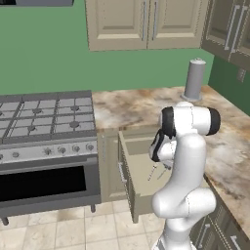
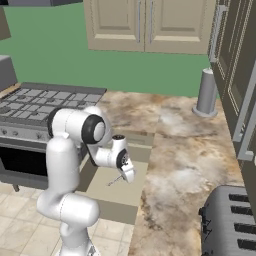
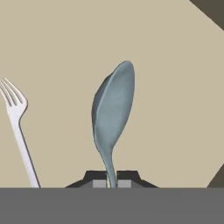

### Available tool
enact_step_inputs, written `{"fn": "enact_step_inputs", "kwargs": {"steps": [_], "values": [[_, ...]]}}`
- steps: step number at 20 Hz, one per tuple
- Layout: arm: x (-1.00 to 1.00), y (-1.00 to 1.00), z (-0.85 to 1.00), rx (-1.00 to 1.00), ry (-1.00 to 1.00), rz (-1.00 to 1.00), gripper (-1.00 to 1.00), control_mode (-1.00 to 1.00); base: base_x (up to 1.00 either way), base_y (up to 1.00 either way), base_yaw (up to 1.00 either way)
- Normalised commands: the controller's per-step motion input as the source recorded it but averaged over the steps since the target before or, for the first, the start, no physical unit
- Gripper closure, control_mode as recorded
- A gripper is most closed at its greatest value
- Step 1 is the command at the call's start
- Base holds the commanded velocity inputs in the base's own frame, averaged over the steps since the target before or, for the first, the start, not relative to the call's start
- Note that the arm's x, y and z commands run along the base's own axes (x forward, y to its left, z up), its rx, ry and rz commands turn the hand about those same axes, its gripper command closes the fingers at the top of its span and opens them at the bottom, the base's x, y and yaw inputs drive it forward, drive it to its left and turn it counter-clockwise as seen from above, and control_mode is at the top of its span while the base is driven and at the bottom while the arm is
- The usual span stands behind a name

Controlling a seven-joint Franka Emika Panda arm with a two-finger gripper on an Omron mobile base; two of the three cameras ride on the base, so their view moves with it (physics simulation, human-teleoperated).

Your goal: Organize the utensils by type. Pick up the wooden spoons from the counter and place them in the open cabinet. Then pick up the metallic utensils from the counter and place them in the open drawer.

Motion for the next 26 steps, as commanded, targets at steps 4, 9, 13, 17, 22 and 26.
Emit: {"fn": "enact_step_inputs", "kwargs": {"steps": [4,9,13,17,22,26], "values": [[0.35,-0.06,-0.31,0.0,0.0,-0.03,1.0,-1.0,0.0,0.0,0.0],[0.23,-0.01,-0.28,0.03,0.0,-0.06,1.0,-1.0,0.0,0.0,0.0],[0.04,-0.01,-0.27,0.04,0.0,-0.07,1.0,-1.0,0.0,0.0,0.0],[0.05,-0.01,-0.25,0.01,0.0,-0.07,1.0,-1.0,0.0,0.0,0.0],[0.08,-0.01,-0.23,0.0,0.0,-0.06,1.0,-1.0,0.0,0.0,0.0],[0.06,0.0,-0.15,0.0,0.0,-0.03,-1.0,-1.0,0.0,0.0,0.0]]}}
